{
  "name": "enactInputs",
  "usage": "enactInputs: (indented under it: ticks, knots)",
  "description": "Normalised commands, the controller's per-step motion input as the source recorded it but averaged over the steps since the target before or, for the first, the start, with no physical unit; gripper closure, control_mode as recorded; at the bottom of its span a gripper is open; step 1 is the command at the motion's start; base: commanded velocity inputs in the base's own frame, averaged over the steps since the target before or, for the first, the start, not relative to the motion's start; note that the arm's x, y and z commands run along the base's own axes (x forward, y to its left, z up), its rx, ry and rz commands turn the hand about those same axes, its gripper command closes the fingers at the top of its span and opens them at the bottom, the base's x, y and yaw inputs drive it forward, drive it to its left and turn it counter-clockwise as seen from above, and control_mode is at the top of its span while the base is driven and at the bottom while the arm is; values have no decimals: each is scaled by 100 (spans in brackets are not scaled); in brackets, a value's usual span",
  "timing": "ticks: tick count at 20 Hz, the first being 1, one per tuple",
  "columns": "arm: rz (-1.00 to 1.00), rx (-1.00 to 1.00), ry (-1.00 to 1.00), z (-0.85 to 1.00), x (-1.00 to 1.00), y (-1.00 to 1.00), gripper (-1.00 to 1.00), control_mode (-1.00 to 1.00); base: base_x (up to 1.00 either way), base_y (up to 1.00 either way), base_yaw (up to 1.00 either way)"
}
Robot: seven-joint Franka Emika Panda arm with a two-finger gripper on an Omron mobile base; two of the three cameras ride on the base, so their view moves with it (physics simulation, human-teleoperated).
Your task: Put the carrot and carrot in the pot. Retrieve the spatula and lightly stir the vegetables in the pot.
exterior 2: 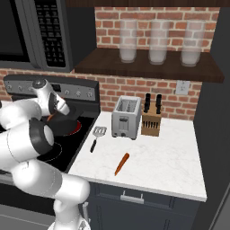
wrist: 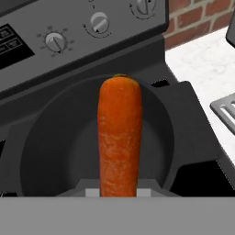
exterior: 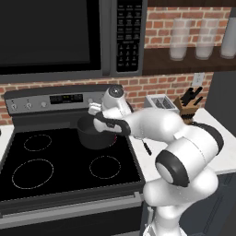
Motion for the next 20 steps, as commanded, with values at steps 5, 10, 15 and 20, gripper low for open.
enactInputs:
  ticks: [5, 10, 15, 20]
  knots:
    - [-2, -2, 0, -1, 18, 10, 100, -100, 0, 0, 0]
    - [-3, -5, 0, -12, 18, 17, 100, -100, 0, 0, 0]
    - [-2, -3, 0, -19, 15, 7, 100, -100, 0, 0, 0]
    - [0, 0, 0, -17, 14, 0, 100, -100, 0, 0, 0]
